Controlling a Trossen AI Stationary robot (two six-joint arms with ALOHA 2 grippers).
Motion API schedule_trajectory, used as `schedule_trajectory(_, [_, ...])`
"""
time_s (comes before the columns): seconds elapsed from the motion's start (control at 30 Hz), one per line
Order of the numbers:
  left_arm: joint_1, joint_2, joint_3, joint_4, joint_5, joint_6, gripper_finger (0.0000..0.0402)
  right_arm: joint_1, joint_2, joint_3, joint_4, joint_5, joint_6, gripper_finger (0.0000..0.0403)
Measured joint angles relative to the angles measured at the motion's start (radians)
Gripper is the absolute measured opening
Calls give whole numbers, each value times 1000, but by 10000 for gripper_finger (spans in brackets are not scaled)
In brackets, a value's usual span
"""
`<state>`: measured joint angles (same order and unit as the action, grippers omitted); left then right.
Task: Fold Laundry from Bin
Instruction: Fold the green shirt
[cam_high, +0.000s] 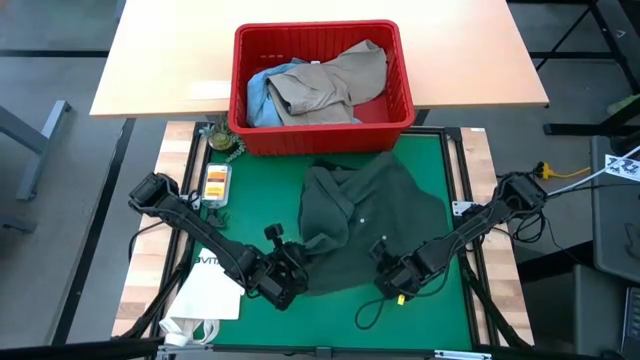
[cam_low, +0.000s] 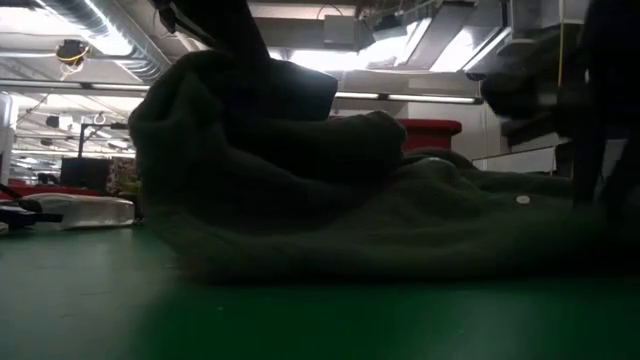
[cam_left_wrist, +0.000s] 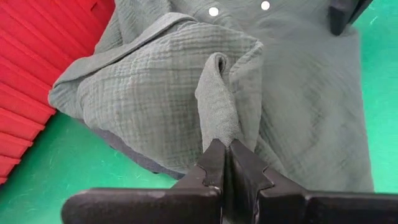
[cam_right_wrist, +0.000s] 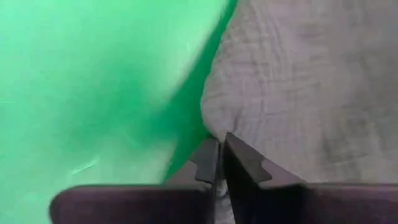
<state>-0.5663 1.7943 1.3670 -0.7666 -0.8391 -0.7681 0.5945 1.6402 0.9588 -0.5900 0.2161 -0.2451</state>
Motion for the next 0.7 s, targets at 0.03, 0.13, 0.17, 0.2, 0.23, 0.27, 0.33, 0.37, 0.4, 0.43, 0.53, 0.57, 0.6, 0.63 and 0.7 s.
schedule_trajectory(0.03, [0, 0, 0, 0, 0, -1, 4, 0, 0, 33, -38, 0, -10, 16])
schedule_trajectory(0.13, [0, 0, 0, 4, 12, -9, 4, 0, 0, 135, -144, 12, -27, 5])
schedule_trajectory(0.17, [0, 0, 0, 4, 17, -9, 4, 0, 0, 169, -174, 24, -33, 6])
schedule_trajectory(0.2, [0, 0, 0, 4, 18, -9, 4, 0, -1, 201, -206, 42, -48, 9])
schedule_trajectory(0.23, [0, 0, 0, 4, 18, -9, 4, 0, -1, 232, -240, 66, -64, 12])
schedule_trajectory(0.27, [0, 0, 0, 4, 18, -9, 4, -4, -1, 259, -270, 100, -81, 14])
schedule_trajectory(0.33, [0, 0, 0, 4, 18, -9, 4, -18, -1, 305, -323, 179, -113, 15])
schedule_trajectory(0.37, [0, 0, 0, 4, 18, -9, 4, -31, -1, 325, -348, 217, -125, 15])
schedule_trajectory(0.4, [0, 0, 0, 4, 18, -9, 4, -48, -1, 340, -368, 255, -128, 16])
schedule_trajectory(0.43, [0, 0, 0, 4, 17, -9, 4, -69, -2, 351, -384, 293, -129, 16])
schedule_trajectory(0.53, [0, 0, 0, 4, 16, -9, 4, -145, -3, 358, -406, 366, -143, 16])
schedule_trajectory(0.57, [0, 0, 0, 4, 16, -9, 4, -176, -3, 357, -420, 368, -153, 16])
schedule_trajectory(0.6, [0, 0, 0, 4, 14, -9, 4, -207, -3, 356, -432, 367, -155, 16])
schedule_trajectory(0.63, [0, 0, 0, 4, 14, -9, 4, -241, -3, 356, -438, 361, -155, 16])
schedule_trajectory(0.7, [0, 0, 0, 4, 14, -9, 4, -306, -3, 356, -444, 334, -154, 16])
